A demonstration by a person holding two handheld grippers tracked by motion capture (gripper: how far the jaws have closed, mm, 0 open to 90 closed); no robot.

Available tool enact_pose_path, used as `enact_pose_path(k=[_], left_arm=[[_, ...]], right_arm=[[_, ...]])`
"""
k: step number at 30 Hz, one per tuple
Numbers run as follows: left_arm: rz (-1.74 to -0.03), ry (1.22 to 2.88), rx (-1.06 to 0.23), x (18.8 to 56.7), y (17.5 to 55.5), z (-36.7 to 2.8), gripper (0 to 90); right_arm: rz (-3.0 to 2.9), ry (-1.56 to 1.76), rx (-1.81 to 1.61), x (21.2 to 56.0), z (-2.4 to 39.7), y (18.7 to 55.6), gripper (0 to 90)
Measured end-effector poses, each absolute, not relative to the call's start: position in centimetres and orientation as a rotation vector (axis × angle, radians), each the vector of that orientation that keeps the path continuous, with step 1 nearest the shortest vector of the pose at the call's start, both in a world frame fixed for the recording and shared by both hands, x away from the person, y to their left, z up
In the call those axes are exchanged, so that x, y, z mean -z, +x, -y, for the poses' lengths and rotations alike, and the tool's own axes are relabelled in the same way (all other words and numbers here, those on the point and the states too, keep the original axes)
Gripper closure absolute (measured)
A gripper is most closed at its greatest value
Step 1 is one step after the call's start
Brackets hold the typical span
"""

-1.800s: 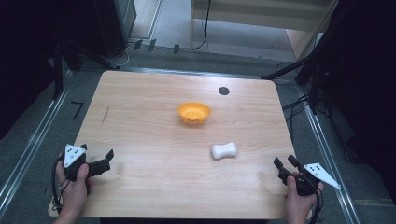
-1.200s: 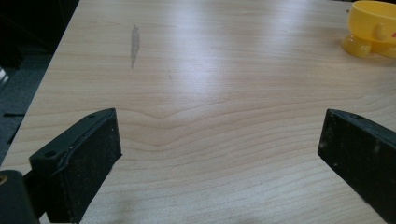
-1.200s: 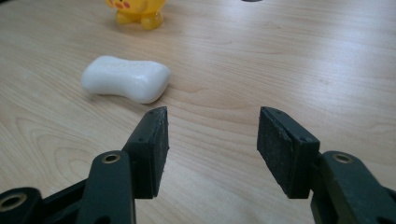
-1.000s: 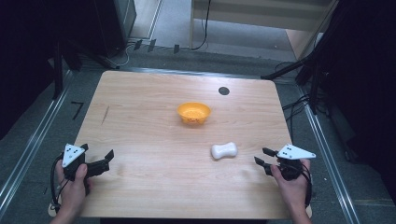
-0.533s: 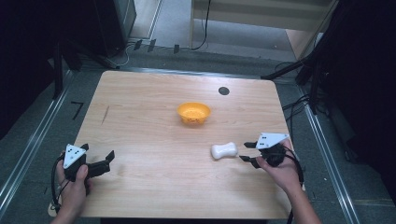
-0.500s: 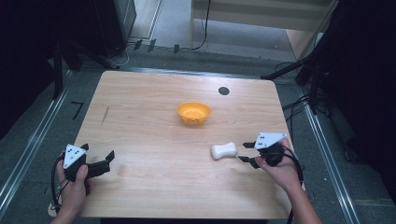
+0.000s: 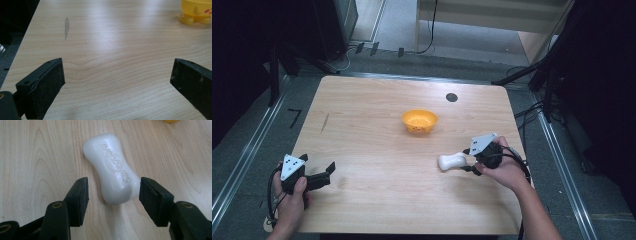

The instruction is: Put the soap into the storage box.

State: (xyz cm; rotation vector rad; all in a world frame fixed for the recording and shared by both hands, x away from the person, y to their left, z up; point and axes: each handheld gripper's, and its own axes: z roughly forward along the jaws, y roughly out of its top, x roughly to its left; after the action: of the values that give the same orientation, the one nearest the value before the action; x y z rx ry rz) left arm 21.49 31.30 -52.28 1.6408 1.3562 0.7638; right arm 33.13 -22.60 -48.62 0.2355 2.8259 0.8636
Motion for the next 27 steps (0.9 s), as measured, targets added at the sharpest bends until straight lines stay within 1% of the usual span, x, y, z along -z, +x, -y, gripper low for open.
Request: enact_pose_path(k=[1,2,21,27], left_arm=[[-1.356,1.641,-0.764,52.3,21.5,-31.3,0.0],[-1.355,1.642,-0.762,52.3,21.5,-31.3,0.0],[-1.343,1.665,-0.752,52.3,21.6,-31.2,0.0],[-1.342,1.666,-0.749,52.3,21.6,-31.2,0.0]], right_arm=[[-2.826,0.236,-0.864,48.6,22.6,33.1,42.2],[-2.842,0.225,-0.867,48.5,22.4,33.6,40.3],[-2.966,0.099,-0.734,48.4,19.4,35.8,39.6],[-3.009,0.07,-0.65,49.0,18.4,36.1,38.9]])
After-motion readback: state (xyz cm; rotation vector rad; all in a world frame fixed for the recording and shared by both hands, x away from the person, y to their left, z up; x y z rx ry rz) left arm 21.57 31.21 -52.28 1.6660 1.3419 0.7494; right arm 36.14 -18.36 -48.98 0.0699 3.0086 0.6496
